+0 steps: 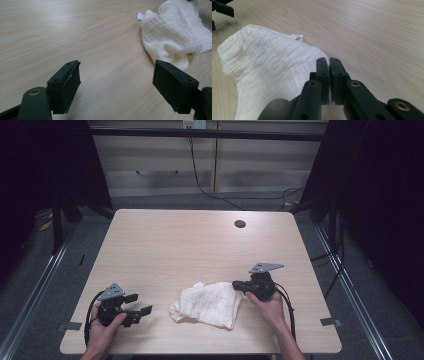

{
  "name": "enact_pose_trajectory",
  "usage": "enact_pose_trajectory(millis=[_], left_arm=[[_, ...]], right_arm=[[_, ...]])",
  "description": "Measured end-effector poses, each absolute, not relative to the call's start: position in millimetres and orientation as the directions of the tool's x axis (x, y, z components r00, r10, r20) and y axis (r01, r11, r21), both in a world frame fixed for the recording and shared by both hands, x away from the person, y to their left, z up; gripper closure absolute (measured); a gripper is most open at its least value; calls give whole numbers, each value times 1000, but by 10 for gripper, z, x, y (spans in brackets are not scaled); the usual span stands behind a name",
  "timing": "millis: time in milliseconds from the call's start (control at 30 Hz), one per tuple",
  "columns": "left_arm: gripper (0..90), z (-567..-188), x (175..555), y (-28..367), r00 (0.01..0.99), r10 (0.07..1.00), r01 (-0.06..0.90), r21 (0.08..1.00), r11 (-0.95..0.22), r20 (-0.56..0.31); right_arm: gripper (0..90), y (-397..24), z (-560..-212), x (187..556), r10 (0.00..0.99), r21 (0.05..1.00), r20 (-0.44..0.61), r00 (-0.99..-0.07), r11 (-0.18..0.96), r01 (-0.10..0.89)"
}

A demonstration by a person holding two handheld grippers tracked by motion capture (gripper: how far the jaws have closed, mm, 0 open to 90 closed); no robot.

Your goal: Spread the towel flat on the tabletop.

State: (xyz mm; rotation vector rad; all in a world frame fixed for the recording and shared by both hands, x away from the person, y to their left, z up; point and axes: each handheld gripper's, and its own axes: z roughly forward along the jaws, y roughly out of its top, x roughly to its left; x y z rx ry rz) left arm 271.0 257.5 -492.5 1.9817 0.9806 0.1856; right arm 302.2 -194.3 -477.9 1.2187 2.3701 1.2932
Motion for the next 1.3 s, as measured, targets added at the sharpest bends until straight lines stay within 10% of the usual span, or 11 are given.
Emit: enact_pose_trajectory(millis=[500,1300], left_arm=[[216,-4918,2710,2582,674,701,565,775,-284,-235],[217,-4898,2710,2601,672,703,561,780,-277,-233]], right_arm=[[880,-1878,-4683,2995,707,781,230,-669,276,560],[883,-1905,-3115,3133,709,949,133,-692,110,295]])
